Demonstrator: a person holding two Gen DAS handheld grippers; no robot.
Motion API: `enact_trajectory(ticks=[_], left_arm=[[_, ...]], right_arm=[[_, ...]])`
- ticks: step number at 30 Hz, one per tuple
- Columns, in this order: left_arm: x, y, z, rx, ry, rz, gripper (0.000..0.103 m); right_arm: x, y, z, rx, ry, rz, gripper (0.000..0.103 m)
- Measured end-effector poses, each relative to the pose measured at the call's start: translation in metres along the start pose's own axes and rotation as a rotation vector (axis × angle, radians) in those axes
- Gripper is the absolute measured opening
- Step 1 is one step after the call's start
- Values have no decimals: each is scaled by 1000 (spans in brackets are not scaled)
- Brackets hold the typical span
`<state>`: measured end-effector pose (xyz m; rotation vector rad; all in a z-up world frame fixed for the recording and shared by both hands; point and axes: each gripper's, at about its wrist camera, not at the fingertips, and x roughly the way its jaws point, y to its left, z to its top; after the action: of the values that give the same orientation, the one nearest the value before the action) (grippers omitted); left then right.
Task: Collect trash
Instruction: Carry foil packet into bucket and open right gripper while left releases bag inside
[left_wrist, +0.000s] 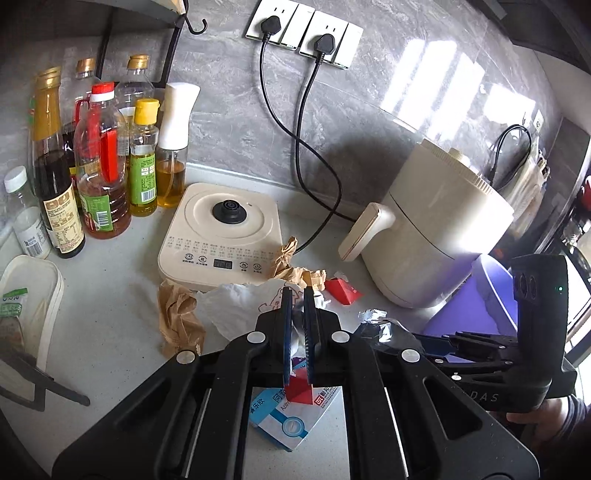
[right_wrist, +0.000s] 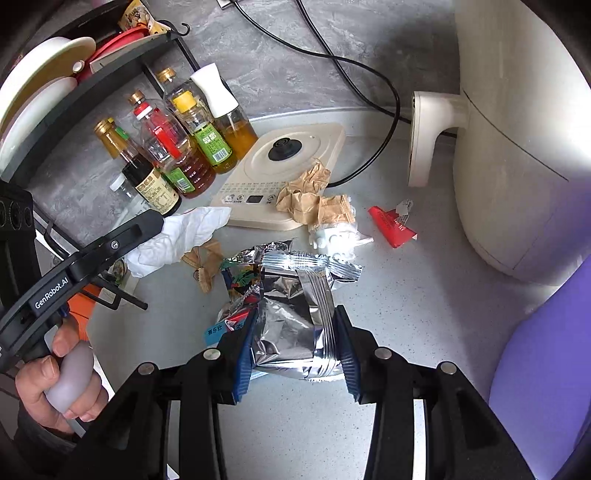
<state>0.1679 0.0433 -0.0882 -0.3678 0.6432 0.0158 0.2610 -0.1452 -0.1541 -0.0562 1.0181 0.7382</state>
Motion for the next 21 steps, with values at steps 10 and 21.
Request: enact_trajectory(ticks=[10,21], left_arm=[[-45,-26,-6,-5,-52,65,6],[-54,-69,-18,12,-62,71,6]], right_arm=[[-79,12,3,-124,-170,23,40],[-166,-32,9,-98,-344,-41,40]])
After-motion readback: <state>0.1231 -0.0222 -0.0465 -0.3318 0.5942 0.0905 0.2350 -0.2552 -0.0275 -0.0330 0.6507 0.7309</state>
